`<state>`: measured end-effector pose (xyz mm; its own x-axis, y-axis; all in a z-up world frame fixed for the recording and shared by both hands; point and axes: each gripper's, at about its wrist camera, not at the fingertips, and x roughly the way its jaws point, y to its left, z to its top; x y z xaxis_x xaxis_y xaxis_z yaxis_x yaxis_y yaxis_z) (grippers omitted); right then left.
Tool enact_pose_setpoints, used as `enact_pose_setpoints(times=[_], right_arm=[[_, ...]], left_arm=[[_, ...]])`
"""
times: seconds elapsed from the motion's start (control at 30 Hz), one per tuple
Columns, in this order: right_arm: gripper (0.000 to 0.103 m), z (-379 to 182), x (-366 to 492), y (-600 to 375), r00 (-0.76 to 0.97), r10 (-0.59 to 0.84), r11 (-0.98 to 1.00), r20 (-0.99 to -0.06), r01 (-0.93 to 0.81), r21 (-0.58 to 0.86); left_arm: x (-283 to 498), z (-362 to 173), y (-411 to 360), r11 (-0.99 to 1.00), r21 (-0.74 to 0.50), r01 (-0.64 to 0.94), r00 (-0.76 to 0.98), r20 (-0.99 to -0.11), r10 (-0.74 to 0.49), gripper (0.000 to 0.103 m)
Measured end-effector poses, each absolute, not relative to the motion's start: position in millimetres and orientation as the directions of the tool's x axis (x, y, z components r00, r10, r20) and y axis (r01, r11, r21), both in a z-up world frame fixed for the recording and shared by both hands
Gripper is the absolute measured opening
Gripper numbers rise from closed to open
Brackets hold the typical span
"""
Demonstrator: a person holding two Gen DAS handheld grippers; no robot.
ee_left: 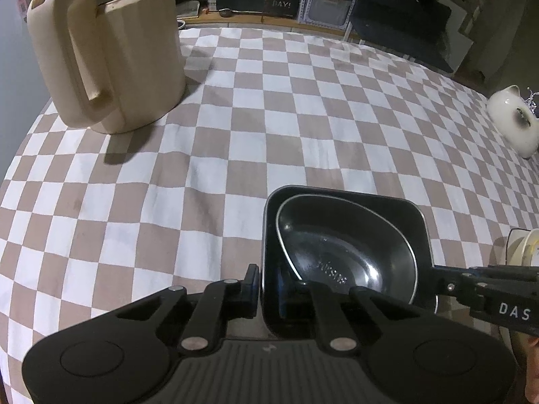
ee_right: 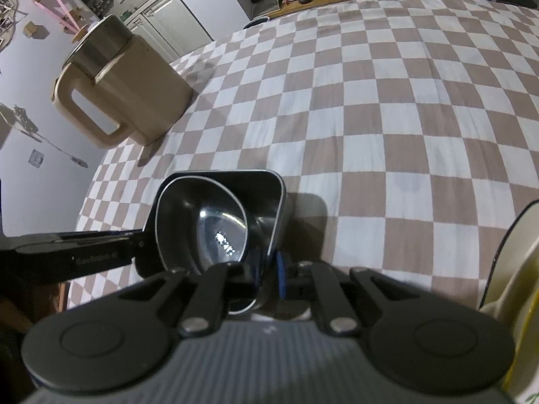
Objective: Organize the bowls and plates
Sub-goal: 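Lift the pan holding the steel bowl and carry it toward the bowl stack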
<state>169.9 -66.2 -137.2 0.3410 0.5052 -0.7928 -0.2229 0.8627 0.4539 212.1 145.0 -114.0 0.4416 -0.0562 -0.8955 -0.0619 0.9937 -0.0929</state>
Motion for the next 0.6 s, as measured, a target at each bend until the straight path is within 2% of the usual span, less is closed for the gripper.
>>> enact_pose_setpoints(times=[0.27,0.37,0.6], right_arm=[[0.012,-138.3,172.3,-68.9,0.348,0.511,0.86,-0.786,-0.213,0.464],[0.012,-138.0,172.5,-68.9,0.351,0.508,0.861,-0.787,-0.215,0.46],[0.012,-137.9,173.2,-66.1,0.355,0.505,0.863,-0.787,-0.217,0.456]], left_arm=[[212.4,-113.8,143.4,0.994,-0.09,-0.064,0.438,-0.897,-0.053,0.01],[213.2,-114.4,144.9,0.993,-0.087,-0.075,0.437,-0.898,-0.046,0.005],[216.2,-118.1,145.9,0.993,-0.081,-0.08,0.43,-0.902,-0.04,0.003]])
